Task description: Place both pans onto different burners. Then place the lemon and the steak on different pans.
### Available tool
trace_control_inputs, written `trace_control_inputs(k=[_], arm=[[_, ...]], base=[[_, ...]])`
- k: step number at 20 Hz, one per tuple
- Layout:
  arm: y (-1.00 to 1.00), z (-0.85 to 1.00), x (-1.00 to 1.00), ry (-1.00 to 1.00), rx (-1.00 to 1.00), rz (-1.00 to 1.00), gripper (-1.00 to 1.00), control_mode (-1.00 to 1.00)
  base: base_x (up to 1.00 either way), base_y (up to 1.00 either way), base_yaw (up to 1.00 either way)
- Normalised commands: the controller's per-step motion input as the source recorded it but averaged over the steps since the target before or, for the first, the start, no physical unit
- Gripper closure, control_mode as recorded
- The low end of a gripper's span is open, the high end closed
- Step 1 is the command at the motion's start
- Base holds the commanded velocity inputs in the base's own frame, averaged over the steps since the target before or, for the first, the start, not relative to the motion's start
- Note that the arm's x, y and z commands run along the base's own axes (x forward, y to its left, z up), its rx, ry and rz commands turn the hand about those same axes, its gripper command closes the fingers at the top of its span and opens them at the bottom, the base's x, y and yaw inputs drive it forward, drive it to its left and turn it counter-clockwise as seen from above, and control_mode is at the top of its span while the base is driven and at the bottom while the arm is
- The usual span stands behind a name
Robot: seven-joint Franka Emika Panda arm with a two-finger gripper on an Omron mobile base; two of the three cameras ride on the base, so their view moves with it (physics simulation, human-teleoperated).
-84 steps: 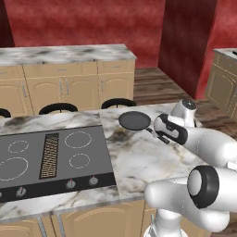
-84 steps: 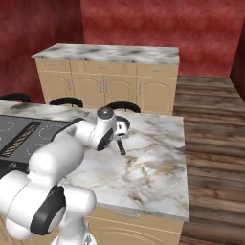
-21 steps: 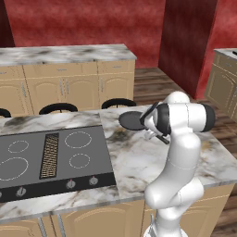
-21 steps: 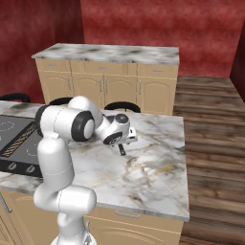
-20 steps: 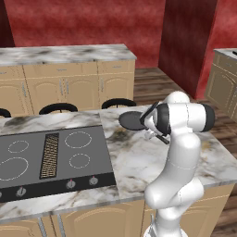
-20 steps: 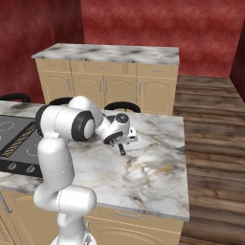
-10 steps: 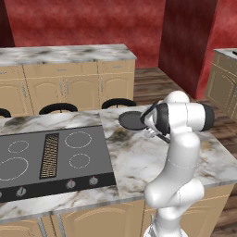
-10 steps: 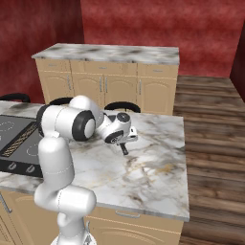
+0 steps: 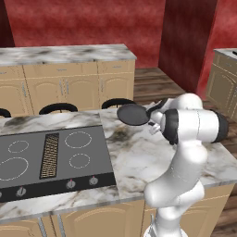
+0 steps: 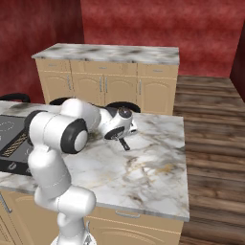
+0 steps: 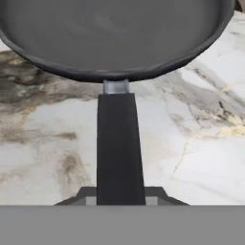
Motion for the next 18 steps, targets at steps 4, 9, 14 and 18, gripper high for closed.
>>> trace_control_inputs(k=[4,9,14,18], arm=[[0.08,0.85,-0.6,-0.01,-0.03,0.09,1.0,-1.0],[0.02,0.96,-0.65,0.07,-0.01,0.08,1.0,-1.0],[0.03,0.89,-0.65,0.1,0.0,0.04,1.0,-1.0],[0.25,0.2,-0.72,-0.01,-0.01,0.0,1.0,-1.0]], base=[[0.0,0.0,0.0],[0.0,0.0,0.0],[0.0,0.0,0.0],[0.0,0.0,0.0]])
